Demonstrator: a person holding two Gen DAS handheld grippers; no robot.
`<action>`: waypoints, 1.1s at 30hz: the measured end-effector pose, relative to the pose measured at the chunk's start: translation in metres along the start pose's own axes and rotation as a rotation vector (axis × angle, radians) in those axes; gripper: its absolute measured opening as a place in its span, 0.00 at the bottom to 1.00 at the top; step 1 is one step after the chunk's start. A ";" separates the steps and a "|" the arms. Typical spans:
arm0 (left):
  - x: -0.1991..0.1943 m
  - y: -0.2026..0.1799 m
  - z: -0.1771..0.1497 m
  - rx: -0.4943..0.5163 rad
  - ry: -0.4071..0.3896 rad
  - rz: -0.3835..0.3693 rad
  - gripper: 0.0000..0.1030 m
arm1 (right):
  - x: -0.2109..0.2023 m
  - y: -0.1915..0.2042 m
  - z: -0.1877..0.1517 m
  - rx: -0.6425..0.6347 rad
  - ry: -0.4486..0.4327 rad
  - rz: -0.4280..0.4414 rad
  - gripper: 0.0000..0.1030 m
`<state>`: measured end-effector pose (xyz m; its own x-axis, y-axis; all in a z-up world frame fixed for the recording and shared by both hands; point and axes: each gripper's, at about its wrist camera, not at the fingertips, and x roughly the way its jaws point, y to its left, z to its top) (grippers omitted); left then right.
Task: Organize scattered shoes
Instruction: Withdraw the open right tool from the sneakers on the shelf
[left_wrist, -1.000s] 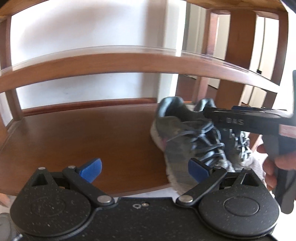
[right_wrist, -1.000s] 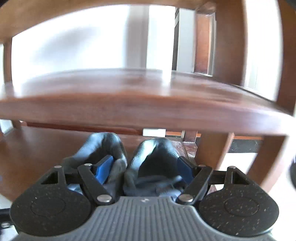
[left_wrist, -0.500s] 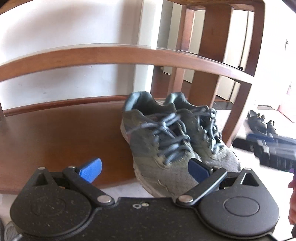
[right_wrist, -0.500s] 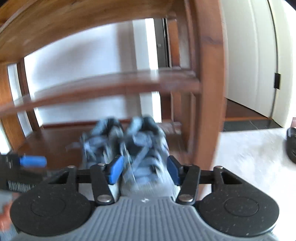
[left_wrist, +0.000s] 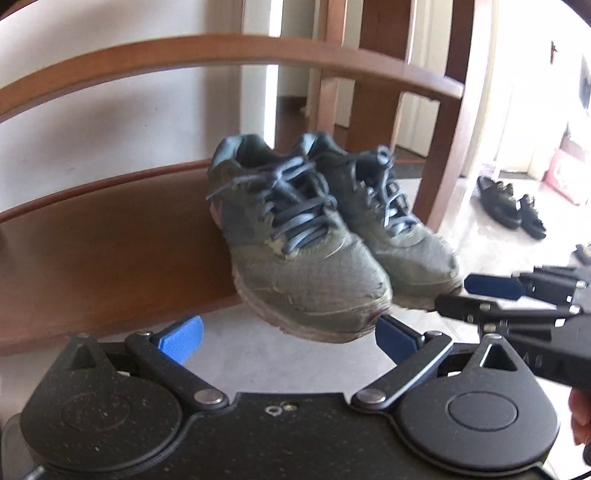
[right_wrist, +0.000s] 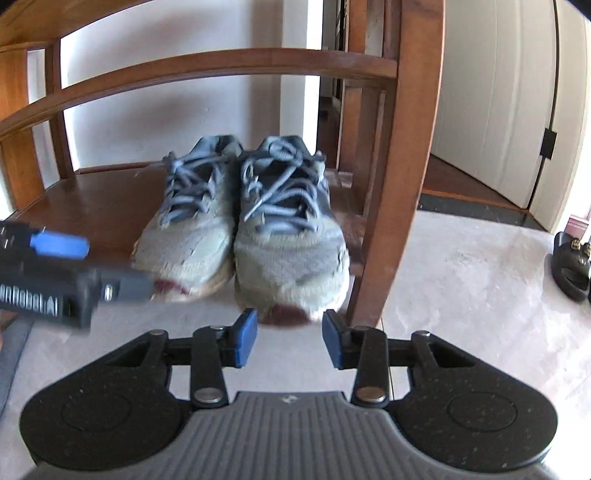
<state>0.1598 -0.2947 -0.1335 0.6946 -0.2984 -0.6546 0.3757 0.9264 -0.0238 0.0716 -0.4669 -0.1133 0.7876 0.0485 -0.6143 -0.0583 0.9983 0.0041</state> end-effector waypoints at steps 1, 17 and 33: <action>0.003 0.000 0.000 0.001 0.006 0.005 0.98 | 0.001 0.000 0.001 0.002 0.003 -0.001 0.41; 0.016 0.009 0.015 -0.030 -0.015 0.143 0.99 | 0.034 0.007 0.028 0.003 -0.013 0.012 0.43; -0.037 0.066 0.017 0.295 -0.008 0.213 0.97 | 0.012 0.032 0.012 0.088 0.020 0.109 0.43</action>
<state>0.1695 -0.2267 -0.0983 0.7805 -0.1086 -0.6157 0.3822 0.8622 0.3325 0.0863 -0.4342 -0.1108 0.7673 0.1574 -0.6216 -0.0882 0.9861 0.1409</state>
